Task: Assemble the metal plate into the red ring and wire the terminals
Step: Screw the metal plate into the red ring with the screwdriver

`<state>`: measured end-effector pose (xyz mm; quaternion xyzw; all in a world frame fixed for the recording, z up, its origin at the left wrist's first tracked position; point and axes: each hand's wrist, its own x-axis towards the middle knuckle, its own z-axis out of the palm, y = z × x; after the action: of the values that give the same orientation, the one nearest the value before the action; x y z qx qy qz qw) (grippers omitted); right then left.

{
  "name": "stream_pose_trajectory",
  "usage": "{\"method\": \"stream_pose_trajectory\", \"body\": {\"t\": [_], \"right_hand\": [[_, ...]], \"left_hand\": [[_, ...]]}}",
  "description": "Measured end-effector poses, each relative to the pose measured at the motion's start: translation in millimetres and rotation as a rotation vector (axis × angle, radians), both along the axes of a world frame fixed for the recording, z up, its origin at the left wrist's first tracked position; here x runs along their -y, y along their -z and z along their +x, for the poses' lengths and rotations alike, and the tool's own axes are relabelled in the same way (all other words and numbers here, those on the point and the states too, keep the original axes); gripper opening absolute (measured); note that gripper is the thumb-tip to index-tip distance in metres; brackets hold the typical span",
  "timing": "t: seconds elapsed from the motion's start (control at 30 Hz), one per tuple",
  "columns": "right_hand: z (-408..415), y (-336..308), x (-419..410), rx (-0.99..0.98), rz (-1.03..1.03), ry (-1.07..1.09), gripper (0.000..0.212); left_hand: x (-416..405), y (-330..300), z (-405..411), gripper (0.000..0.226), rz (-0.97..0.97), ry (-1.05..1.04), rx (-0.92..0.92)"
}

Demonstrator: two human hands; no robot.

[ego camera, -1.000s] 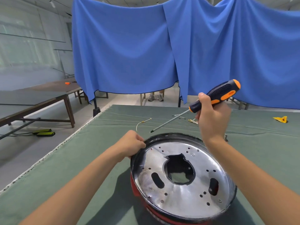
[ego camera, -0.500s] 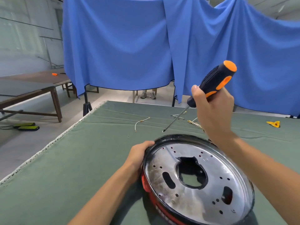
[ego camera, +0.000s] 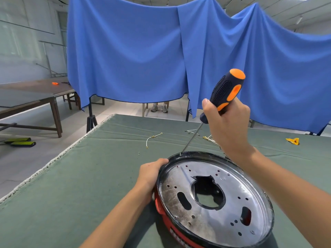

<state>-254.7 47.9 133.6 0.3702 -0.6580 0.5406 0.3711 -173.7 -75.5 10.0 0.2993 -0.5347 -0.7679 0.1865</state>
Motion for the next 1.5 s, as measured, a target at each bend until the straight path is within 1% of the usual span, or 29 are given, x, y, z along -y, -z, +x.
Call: {"method": "stream_pose_trajectory", "body": {"t": [0.13,0.3,0.43,0.57,0.7,0.8,0.93,1.03,1.2,1.33,1.5], "right_hand": [[0.0,-0.2,-1.7,0.017,0.003,-0.025,0.034],[0.2,3.4,-0.6,-0.026,0.035,0.009,0.044],[-2.1,6.5,1.7,-0.046,0.050,0.017,0.040],[-5.6,9.5,4.5,-0.040,0.065,0.022,0.042],[-6.4,12.9,5.8,-0.061,0.084,0.014,0.038],[-7.7,14.0,7.1,-0.047,0.083,0.017,0.037],[-9.4,13.2,7.4,-0.016,0.080,0.011,0.042],[-6.7,14.1,7.3,-0.022,0.070,0.013,0.043],[-3.5,12.6,8.7,-0.035,0.116,0.026,0.047],[-2.1,12.5,8.3,-0.018,0.088,0.011,0.040],[-1.2,12.6,6.6,-0.017,0.090,0.027,0.043]], "left_hand": [[0.5,1.7,-0.3,0.015,0.019,-0.007,-0.005],[1.0,2.4,-1.4,0.019,0.027,-0.007,-0.008],[2.1,3.5,-2.1,0.023,0.030,-0.007,-0.009],[2.5,3.5,-2.1,0.022,0.024,-0.001,-0.008],[3.2,3.8,-2.1,0.028,0.032,-0.002,-0.016],[3.4,3.5,-2.1,0.024,0.029,0.004,-0.016],[3.6,3.5,-2.1,0.017,0.034,0.010,-0.019],[3.5,3.3,-1.8,0.017,0.040,0.009,-0.026],[3.7,3.8,-1.5,0.015,0.029,0.006,-0.024],[3.3,2.7,-1.5,0.015,0.028,0.010,-0.024],[3.1,2.7,-0.3,0.016,0.021,0.013,-0.017]]}}
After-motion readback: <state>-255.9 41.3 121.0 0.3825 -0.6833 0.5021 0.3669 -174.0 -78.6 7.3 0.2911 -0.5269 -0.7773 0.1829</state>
